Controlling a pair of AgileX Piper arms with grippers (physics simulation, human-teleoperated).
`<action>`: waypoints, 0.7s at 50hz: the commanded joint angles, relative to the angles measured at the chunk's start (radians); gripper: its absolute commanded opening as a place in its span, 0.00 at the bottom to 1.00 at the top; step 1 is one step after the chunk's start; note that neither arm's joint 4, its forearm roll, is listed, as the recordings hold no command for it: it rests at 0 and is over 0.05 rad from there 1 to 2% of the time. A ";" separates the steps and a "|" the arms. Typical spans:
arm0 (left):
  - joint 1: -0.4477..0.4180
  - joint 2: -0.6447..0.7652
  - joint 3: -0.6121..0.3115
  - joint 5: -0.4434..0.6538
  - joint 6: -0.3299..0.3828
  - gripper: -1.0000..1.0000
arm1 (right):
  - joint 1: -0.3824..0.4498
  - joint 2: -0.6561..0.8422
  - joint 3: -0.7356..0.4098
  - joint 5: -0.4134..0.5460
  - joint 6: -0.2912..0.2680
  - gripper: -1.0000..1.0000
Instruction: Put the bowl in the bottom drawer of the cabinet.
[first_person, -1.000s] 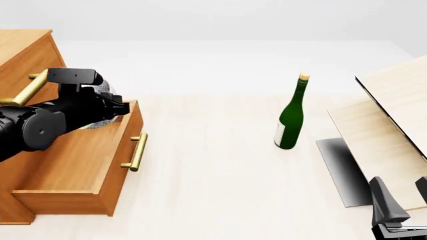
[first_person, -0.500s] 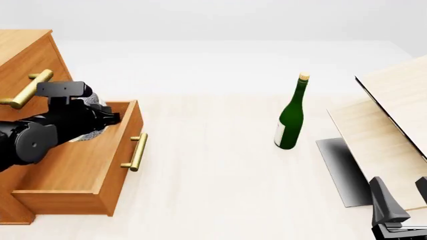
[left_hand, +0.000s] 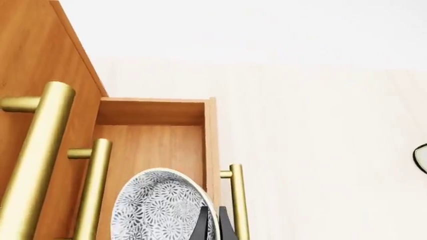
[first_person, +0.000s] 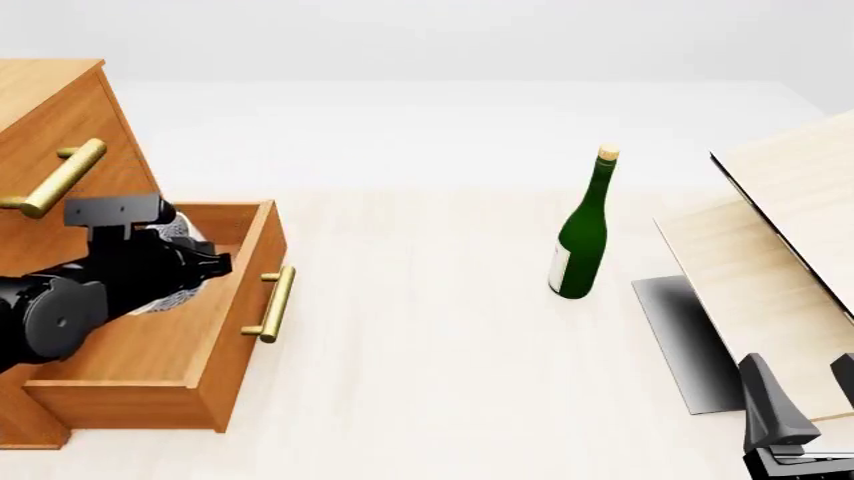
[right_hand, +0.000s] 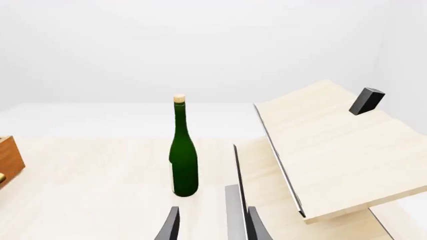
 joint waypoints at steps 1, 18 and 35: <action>0.007 0.007 0.060 -0.057 -0.007 0.00 | 0.000 0.000 0.000 0.000 0.000 1.00; 0.025 -0.010 0.034 0.018 -0.004 0.00 | 0.000 0.000 0.000 0.000 0.000 1.00; 0.064 0.013 0.065 -0.005 0.021 0.00 | 0.000 0.000 0.000 0.000 0.000 1.00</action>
